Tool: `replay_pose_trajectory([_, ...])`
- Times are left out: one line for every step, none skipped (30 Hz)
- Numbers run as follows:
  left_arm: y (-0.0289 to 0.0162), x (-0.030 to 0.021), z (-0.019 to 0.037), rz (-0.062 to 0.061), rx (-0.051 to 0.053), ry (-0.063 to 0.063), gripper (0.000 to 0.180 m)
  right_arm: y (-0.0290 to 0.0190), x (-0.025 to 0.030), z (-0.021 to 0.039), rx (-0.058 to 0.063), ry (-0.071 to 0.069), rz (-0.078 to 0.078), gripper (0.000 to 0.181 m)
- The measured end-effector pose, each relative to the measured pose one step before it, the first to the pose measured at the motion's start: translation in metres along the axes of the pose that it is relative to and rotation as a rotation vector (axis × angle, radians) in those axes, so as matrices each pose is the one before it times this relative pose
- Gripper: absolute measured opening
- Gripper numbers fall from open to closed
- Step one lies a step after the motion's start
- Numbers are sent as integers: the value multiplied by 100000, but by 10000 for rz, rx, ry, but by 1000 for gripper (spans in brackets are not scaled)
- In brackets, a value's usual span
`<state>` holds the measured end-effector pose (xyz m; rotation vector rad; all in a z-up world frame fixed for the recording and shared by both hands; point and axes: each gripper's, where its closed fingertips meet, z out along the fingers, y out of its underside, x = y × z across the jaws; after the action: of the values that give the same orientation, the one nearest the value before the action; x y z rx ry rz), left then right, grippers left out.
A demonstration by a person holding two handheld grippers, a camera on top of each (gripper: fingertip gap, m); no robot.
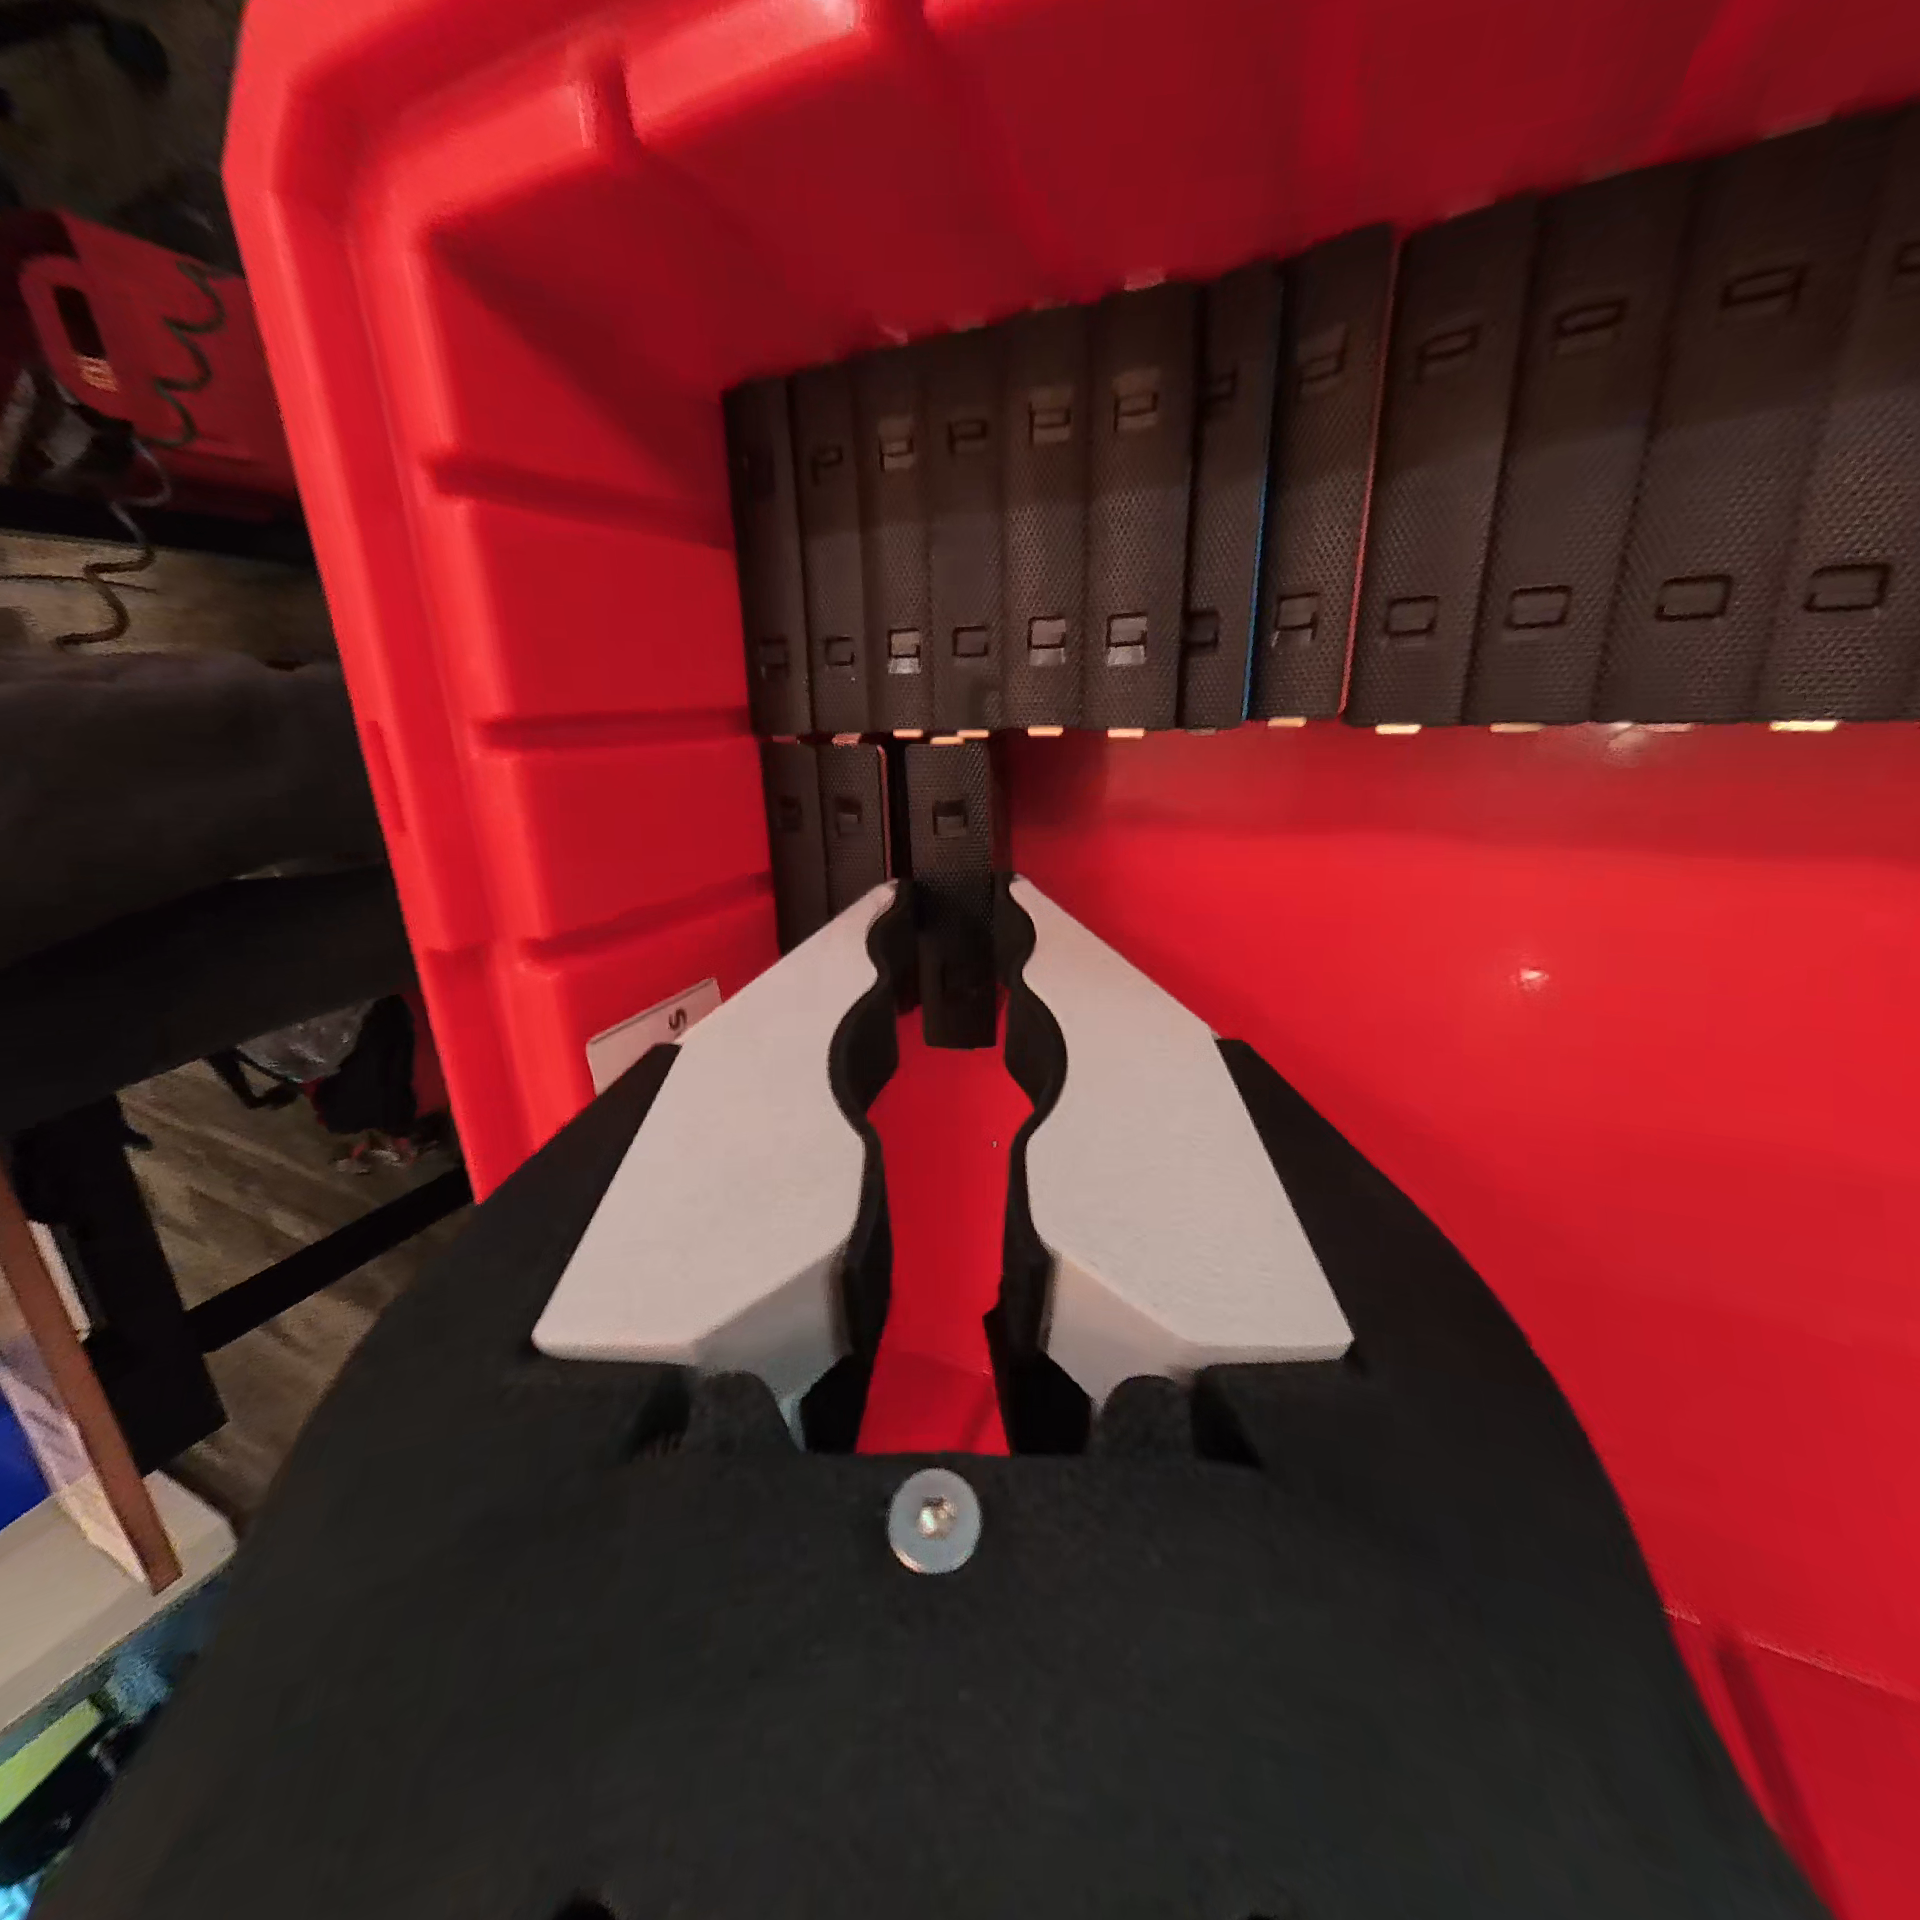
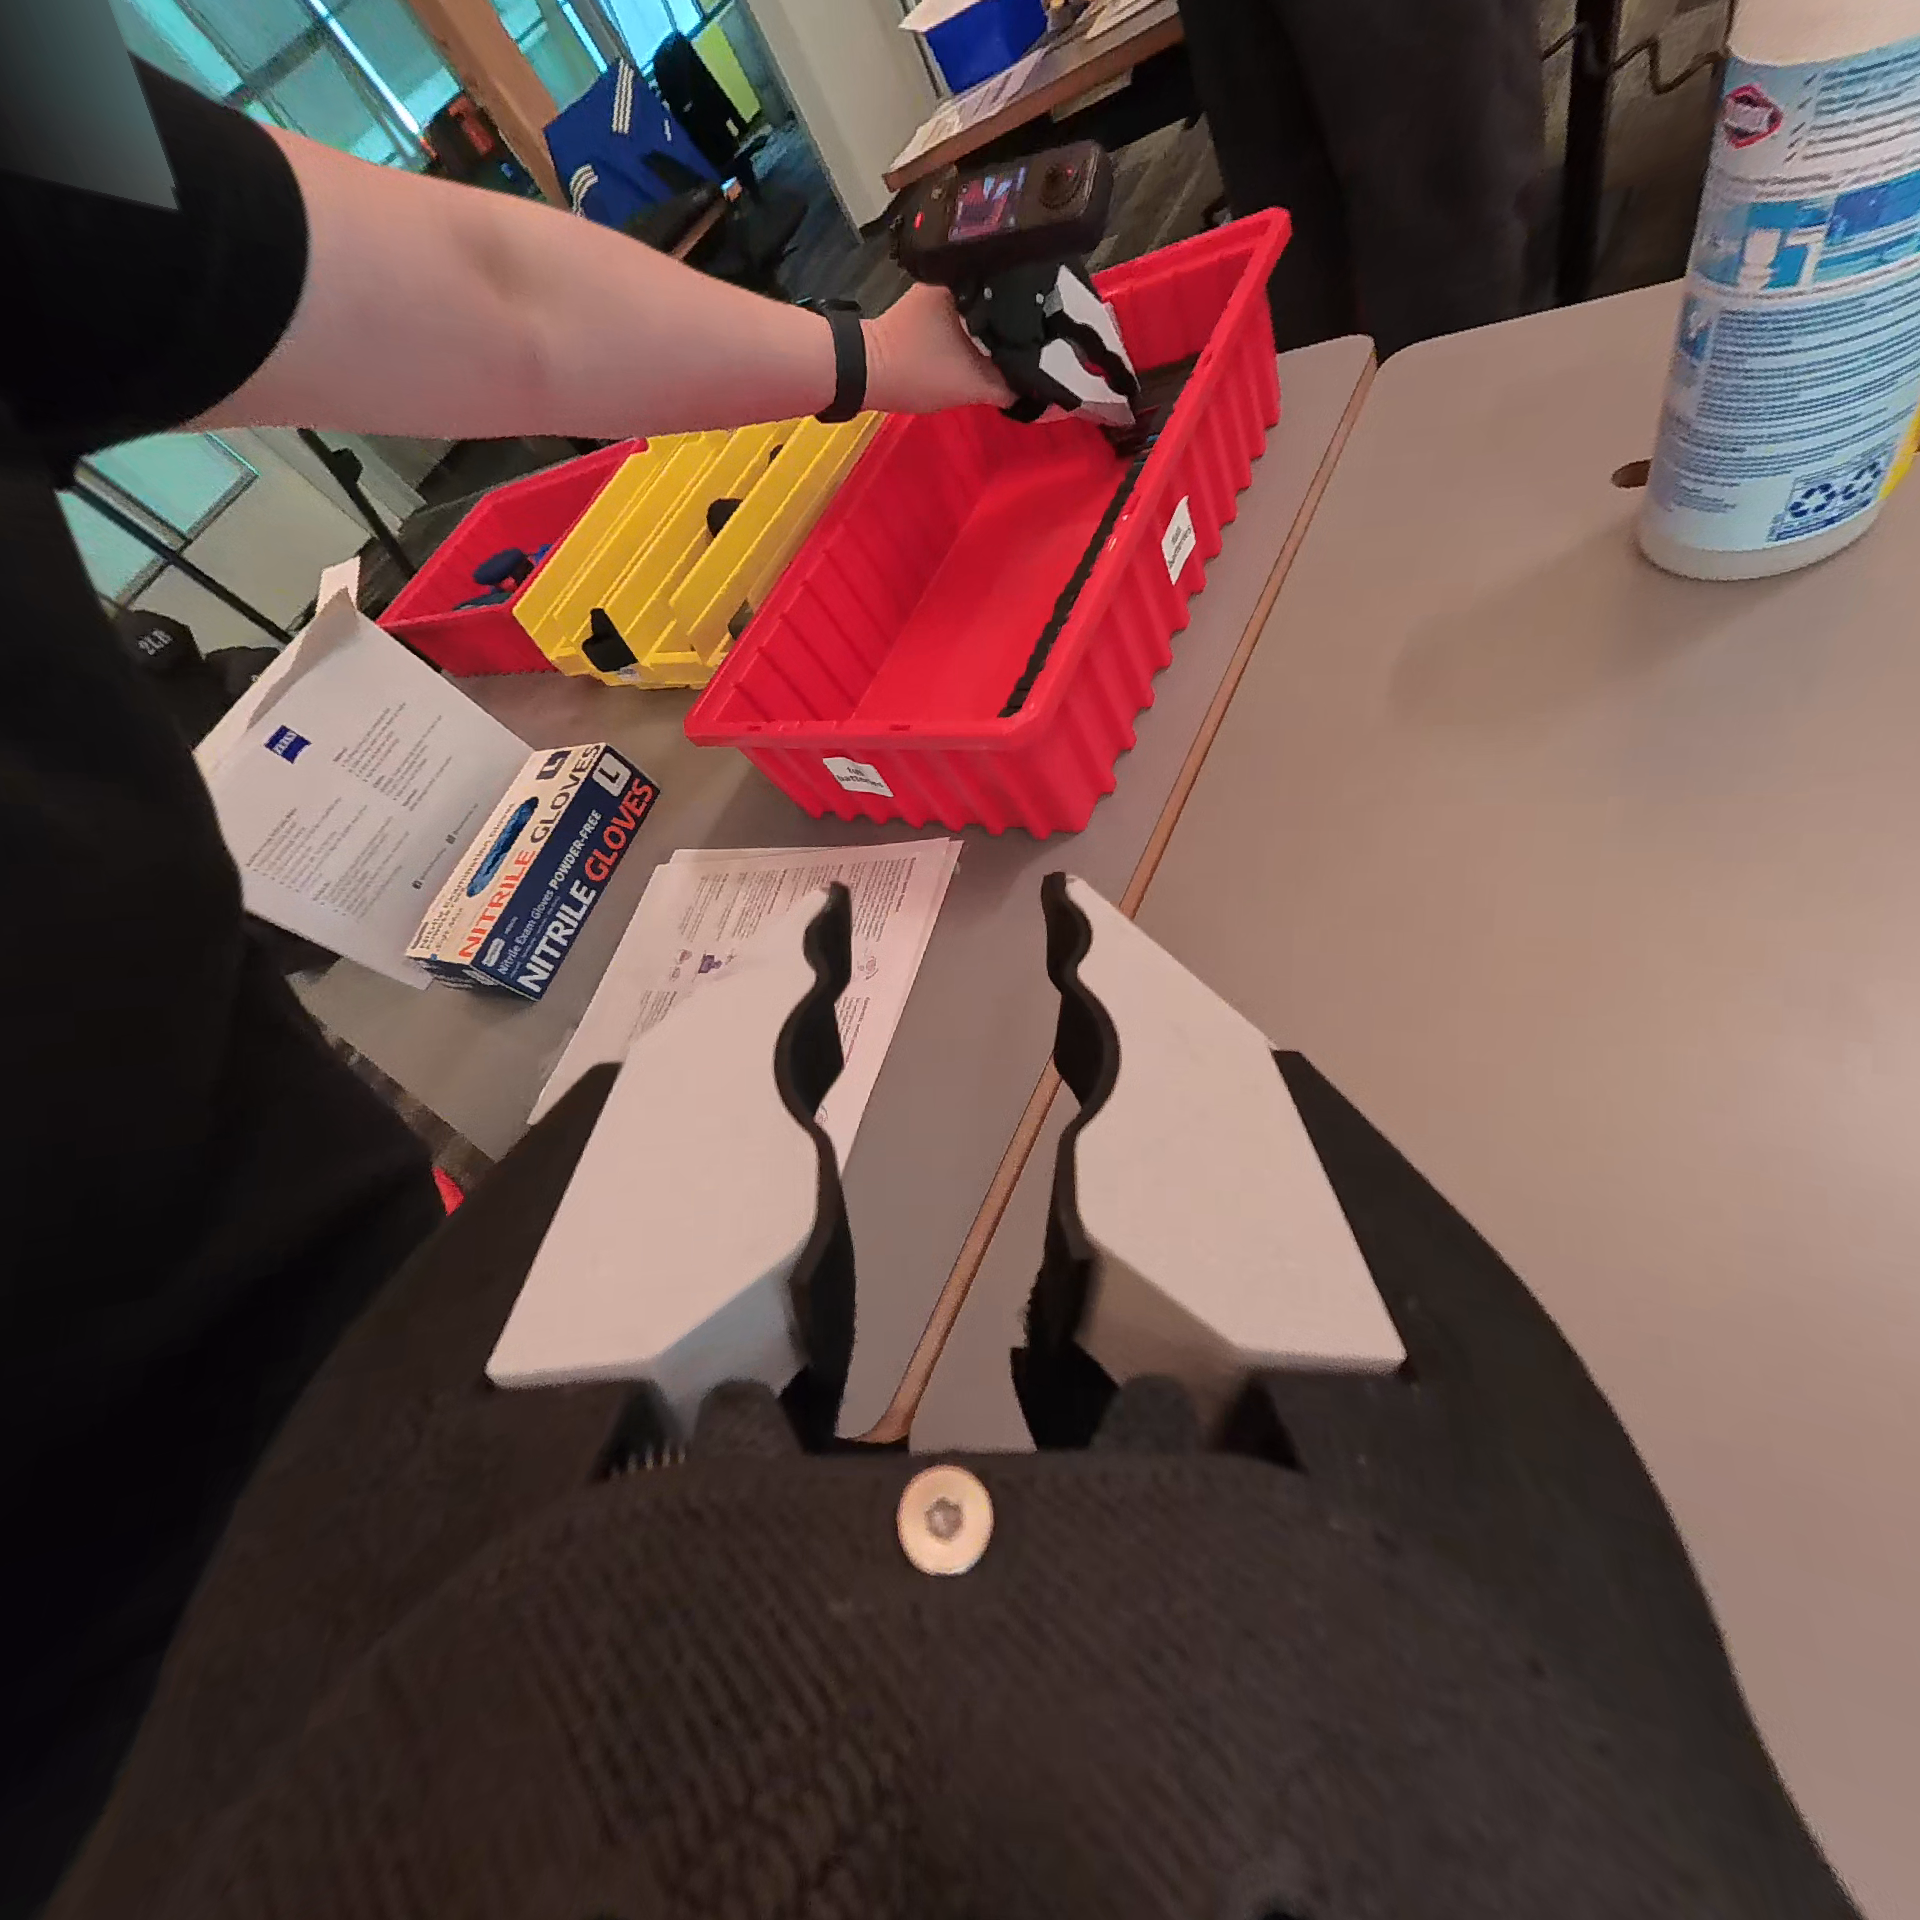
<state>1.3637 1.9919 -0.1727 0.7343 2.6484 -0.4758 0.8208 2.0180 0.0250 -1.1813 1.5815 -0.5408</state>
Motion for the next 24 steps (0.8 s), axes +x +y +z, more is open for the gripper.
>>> replay_pose_trajectory([159,-68,-73,-61,-50,-186,13,-3,-37,222,-16,-15,-107,38])
replay_pose_trajectory([191,-116,-234,-185,-65,-163,16,-131,-150,292,-20,-62,-97,38])
replay_pose_trajectory([167,-118,-477,-274,7,-107,20,-210,-340,374,-33,-142,-89,38])
replay_pose_trajectory([-18,-75,-818,-315,190,-66,22,-383,-483,468,-28,-171,-141,39])
replay_pose_trajectory([-172,-166,-1214,-271,324,-125,26,-453,-580,641,-43,-150,-238,39])
replay_pose_trajectory([-241,-342,-1644,-172,371,-258,29,-545,-583,782,-75,-86,-356,39])
replay_pose_trajectory([-288,-449,-2058,-131,401,-328,31,-557,-502,940,-120,-3,-448,39])
replay_pose_trajectory([-285,-388,-2438,-168,389,-290,34,-722,-320,1309,-128,68,-477,39])
replay_pose_trajectory([-208,-459,-2829,-180,301,-366,35,-910,-415,1227,-27,57,-468,39])
replay_pose_trajectory([-36,-791,-3214,-187,180,-570,37,-1262,-612,1401,157,-19,-454,39])
replay_pose_trajectory([136,-1149,-3604,-277,102,-713,38,-1589,-624,1738,274,14,-400,39])
replay_pose_trajectory([293,-1475,-4023,-411,109,-757,37,-1712,-783,1914,287,7,-352,38])
replay_pose_trajectory([390,-1695,-4333,-490,153,-682,37,-1737,-1187,2234,191,-108,-374,39])
replay_pose_trajectory([607,-1998,-4521,-524,129,-671,38,-1802,-1508,2539,103,-162,-445,42])
replay_pose_trajectory([891,-2409,-4641,-508,58,-731,39,-2117,-1676,2829,77,-98,-548,45])
replay_pose_trajectory([1194,-2631,-4644,-435,3,-661,40,-2252,-1932,2876,85,-35,-572,47])
replay_pose_trajectory([1500,-2767,-4581,-356,-45,-555,45,-2705,-2478,2914,226,-193,-559,49])
replay_pose_trajectory([1883,-3071,-4526,-252,-91,-570,49,-2997,-2777,2996,320,-262,-390,49])
replay_pose_trajectory([2309,-3465,-4442,-133,-167,-630,49,-2940,-3152,3086,293,-356,-138,51])
replay_pose_trajectory([2765,-3798,-4278,-65,-290,-656,50,-2839,-3574,3115,271,-494,-64,51])
replay_pose_trajectory([3157,-4048,-4125,-64,-374,-661,52,-2709,-3743,3203,304,-484,-85,51])
replay_pose_trajectory([3437,-4214,-3938,-93,-386,-656,52,-2390,-3960,3318,110,-478,-131,54])
replay_pose_trajectory([3634,-4282,-3722,-136,-374,-618,53,-2145,-4026,3387,-29,-430,-193,55])
replay_pose_trajectory([3772,-4284,-3499,-173,-374,-594,55,-2220,-3924,3333,44,-303,-204,55])
